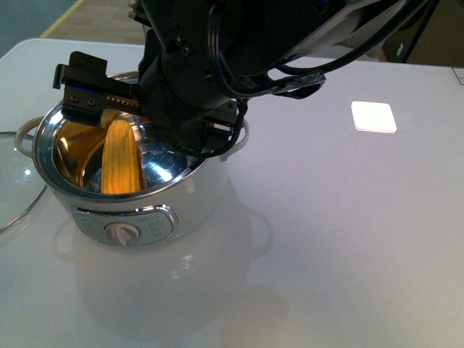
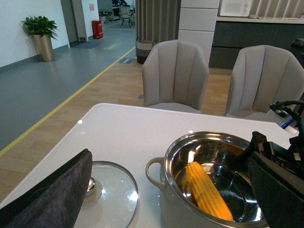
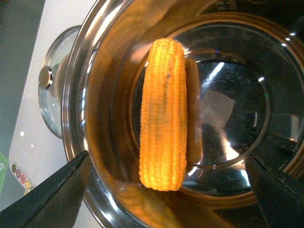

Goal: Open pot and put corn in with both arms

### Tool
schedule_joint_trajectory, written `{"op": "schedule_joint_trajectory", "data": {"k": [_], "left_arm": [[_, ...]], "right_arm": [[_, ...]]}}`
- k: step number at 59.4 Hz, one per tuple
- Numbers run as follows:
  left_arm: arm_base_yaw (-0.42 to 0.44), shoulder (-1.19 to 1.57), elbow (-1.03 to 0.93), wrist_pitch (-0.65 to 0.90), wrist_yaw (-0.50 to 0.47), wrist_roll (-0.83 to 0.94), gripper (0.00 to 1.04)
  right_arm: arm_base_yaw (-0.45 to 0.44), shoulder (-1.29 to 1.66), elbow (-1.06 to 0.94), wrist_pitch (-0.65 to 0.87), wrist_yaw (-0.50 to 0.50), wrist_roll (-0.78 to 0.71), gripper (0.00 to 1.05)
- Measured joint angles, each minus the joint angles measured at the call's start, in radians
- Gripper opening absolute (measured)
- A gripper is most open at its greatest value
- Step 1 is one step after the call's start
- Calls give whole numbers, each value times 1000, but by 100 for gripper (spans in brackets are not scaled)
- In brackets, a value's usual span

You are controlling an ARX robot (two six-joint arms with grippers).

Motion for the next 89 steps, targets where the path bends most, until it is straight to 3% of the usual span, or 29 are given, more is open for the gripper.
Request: {"op": "schedule_joint_trajectory", "data": {"k": [22, 44, 59, 79, 86, 87, 89], "left_arm": [[0, 0, 0, 0, 0, 0, 98], [0, 0, 0, 0, 0, 0, 98], [0, 0, 0, 0, 0, 0, 98], [0, 0, 0, 0, 0, 0, 98], [0, 0, 0, 0, 0, 0, 98], [0, 0, 0, 0, 0, 0, 98], [0, 0, 0, 0, 0, 0, 98]], "right_arm": [[-187, -282, -214, 90, 42, -39, 96], [-425, -773, -660, 159, 164, -211, 96], [-496, -1097, -917, 124, 240, -283, 96], [-504, -1315, -1045, 97, 299, -344, 96], [-521, -1307, -1164, 438, 266, -476, 79], [-533, -1323, -1202, 531, 257, -523, 72], [-540, -1337, -1212, 554, 253, -536, 67]]}}
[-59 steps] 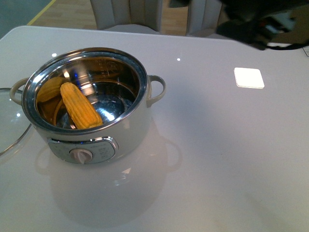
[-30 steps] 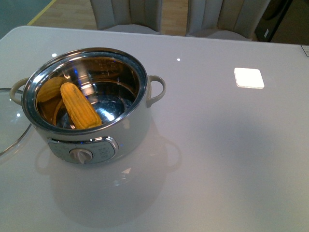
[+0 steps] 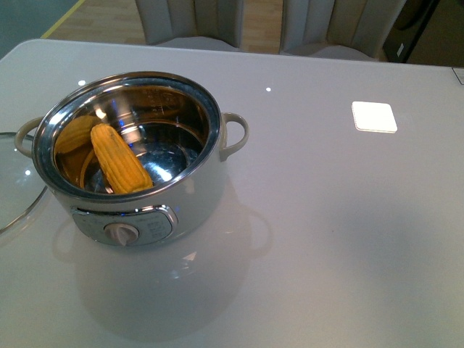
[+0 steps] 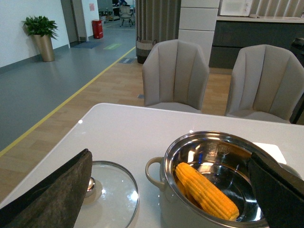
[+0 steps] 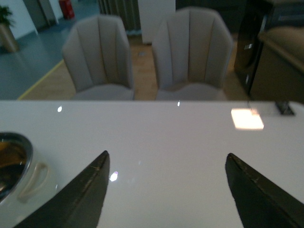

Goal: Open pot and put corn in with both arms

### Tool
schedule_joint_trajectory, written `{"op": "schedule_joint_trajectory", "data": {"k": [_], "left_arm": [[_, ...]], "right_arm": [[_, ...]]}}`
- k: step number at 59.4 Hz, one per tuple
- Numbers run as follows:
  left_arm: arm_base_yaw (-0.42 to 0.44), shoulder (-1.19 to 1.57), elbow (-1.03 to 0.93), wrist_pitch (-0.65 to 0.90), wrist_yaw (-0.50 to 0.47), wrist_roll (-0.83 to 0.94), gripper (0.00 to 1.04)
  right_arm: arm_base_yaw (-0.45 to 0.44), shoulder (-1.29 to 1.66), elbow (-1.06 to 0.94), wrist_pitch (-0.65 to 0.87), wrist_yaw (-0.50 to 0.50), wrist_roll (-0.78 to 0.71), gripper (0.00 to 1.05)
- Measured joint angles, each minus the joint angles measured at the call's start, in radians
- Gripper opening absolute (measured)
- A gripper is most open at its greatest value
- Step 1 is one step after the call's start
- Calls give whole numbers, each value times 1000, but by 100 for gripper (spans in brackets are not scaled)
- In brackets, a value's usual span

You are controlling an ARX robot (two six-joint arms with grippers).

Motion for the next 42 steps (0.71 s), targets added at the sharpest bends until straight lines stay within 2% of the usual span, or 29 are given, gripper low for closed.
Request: {"op": "schedule_joint_trajectory", "data": {"k": [15, 17, 19, 22, 30, 42], "left_arm": [[0, 0, 0, 0, 0, 0, 98], [0, 0, 0, 0, 0, 0, 98], [0, 0, 0, 0, 0, 0, 98], [0, 0, 0, 0, 0, 0, 98], [0, 0, 0, 0, 0, 0, 98], [0, 0, 0, 0, 0, 0, 98]], "right_arm": [[-56, -142, -61, -57, -52, -56, 23], [-67, -159, -66, -68, -69, -58, 18], [-104, -184, -71, -86, -127, -63, 11], [-135, -213, -78, -106, -143, -64, 2], [-154, -257, -113, -101, -151, -68, 2], [-156, -357, -114, -192, -150, -68, 2]]}}
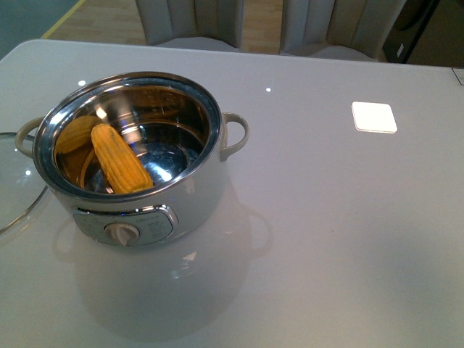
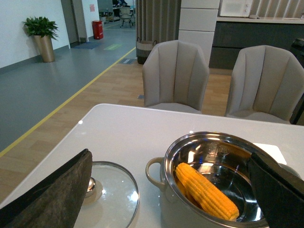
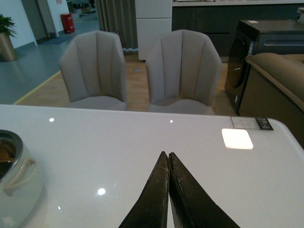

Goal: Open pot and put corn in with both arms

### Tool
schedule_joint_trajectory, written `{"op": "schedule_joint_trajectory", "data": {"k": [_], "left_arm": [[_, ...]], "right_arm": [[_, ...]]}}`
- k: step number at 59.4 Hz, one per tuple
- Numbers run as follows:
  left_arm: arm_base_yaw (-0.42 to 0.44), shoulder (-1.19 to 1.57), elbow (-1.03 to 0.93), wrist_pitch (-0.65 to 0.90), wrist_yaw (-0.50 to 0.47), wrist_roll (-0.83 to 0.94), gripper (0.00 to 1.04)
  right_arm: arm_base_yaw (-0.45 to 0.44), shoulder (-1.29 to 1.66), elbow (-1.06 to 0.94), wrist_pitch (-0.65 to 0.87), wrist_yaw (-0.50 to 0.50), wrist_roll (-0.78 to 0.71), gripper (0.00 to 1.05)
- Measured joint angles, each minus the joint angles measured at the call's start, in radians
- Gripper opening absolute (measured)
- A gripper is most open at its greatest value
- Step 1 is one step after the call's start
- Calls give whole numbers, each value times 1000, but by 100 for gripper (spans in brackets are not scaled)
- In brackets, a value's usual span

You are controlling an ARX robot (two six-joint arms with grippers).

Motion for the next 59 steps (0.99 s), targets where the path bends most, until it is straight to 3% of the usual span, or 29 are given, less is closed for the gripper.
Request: {"op": "schedule_joint_trajectory", "data": {"k": [46, 52, 59], "left_arm": [[0, 0, 0, 0, 0, 0, 98], [0, 0, 0, 0, 0, 0, 98], [0, 0, 0, 0, 0, 0, 98]], "right_arm": [[0, -288, 0, -283, 0, 0, 2], [-1, -423, 0, -446, 0, 0, 2], [-1, -457, 0, -459, 1, 0, 2]]}}
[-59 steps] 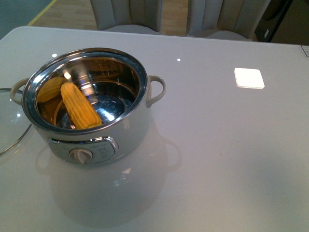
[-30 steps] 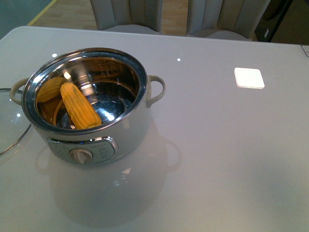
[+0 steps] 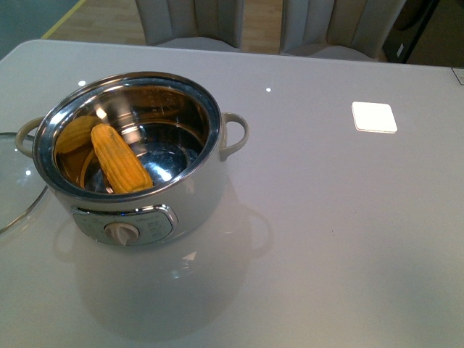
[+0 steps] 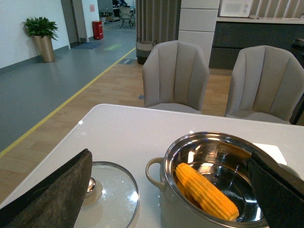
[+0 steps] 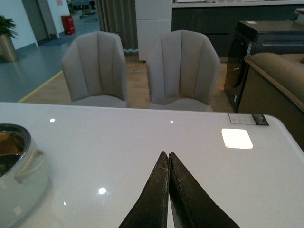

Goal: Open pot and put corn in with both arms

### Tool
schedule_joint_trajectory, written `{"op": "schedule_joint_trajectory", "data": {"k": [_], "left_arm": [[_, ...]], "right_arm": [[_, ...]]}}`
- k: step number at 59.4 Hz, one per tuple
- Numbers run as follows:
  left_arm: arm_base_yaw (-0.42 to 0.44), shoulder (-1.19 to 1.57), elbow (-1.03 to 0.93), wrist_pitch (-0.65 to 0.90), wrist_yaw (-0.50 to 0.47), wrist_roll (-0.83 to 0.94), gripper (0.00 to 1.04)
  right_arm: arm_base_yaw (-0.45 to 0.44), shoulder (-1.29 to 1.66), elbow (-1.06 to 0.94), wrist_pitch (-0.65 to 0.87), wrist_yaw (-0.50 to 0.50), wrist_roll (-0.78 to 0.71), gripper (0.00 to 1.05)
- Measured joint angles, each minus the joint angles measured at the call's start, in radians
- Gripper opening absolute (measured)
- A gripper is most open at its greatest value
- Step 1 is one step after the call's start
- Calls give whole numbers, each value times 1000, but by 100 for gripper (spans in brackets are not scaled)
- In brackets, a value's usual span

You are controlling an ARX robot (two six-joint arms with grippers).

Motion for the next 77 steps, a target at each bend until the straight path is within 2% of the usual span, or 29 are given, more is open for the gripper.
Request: {"op": "schedule_joint_trajectory", "data": {"k": [30, 61, 77], "left_arm": [[0, 0, 0, 0, 0, 0, 98], [0, 0, 0, 0, 0, 0, 98], [0, 0, 0, 0, 0, 0, 98]], "right_arm": [[0, -3, 0, -2, 0, -1, 3], [0, -3, 0, -2, 0, -1, 97], [0, -3, 0, -2, 0, -1, 96]]}}
